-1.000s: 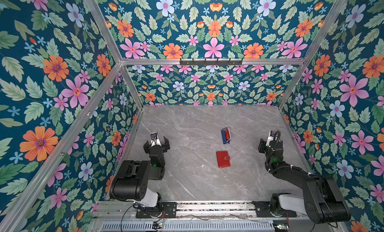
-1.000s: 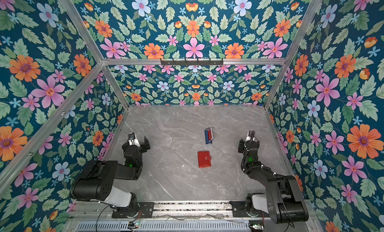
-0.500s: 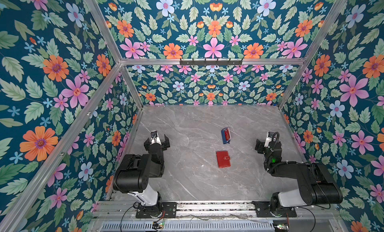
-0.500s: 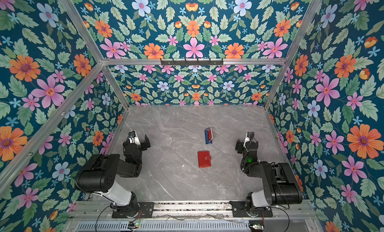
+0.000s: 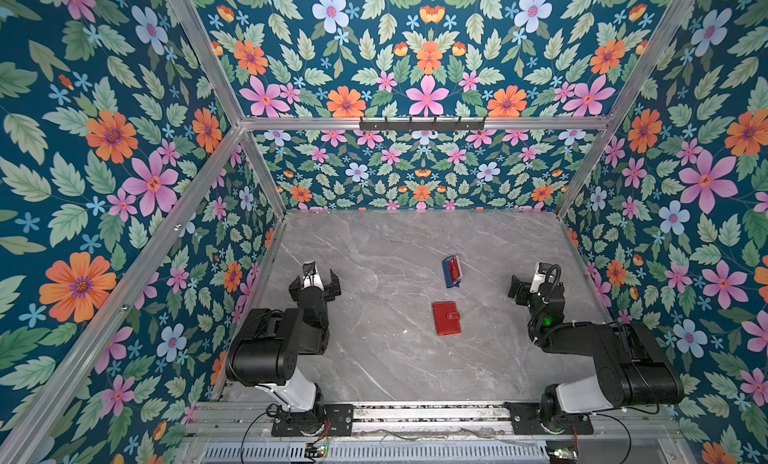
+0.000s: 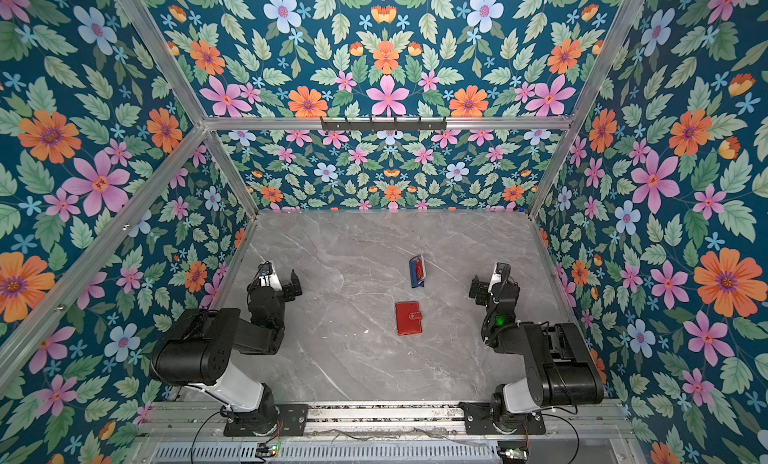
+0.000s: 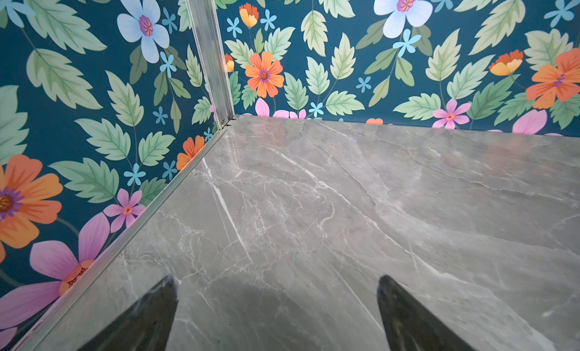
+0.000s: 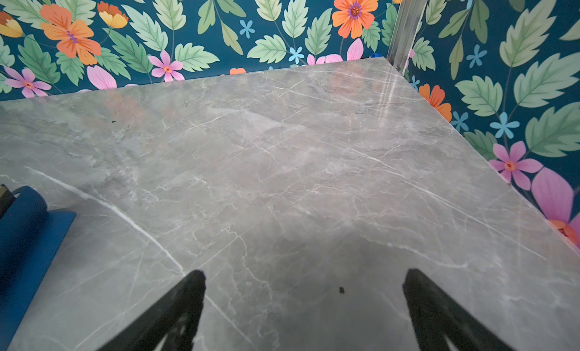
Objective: Insert credit cards into a card holder
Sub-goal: Reset both arms
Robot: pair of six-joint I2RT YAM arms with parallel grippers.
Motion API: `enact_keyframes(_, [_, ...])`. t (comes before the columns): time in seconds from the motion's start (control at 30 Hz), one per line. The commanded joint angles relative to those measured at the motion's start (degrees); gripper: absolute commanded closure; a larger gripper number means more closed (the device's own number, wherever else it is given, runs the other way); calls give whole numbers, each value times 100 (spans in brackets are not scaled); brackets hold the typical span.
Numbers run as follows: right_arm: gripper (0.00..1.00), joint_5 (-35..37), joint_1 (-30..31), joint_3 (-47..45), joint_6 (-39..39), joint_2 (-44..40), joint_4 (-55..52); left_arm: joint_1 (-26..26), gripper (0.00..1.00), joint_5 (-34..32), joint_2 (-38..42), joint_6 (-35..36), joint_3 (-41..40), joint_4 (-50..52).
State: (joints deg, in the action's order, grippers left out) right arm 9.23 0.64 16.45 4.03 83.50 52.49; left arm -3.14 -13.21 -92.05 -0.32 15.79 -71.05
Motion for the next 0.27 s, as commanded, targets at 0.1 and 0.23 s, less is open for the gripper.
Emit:
enact_keyframes(0.1, [1,30,3,11,-15,8,249,10,0,27,3,-63,20,-19])
enact_keyframes(0.23, [1,47,0,16,-10,1,259,15,0,30,1,-59,12,-25])
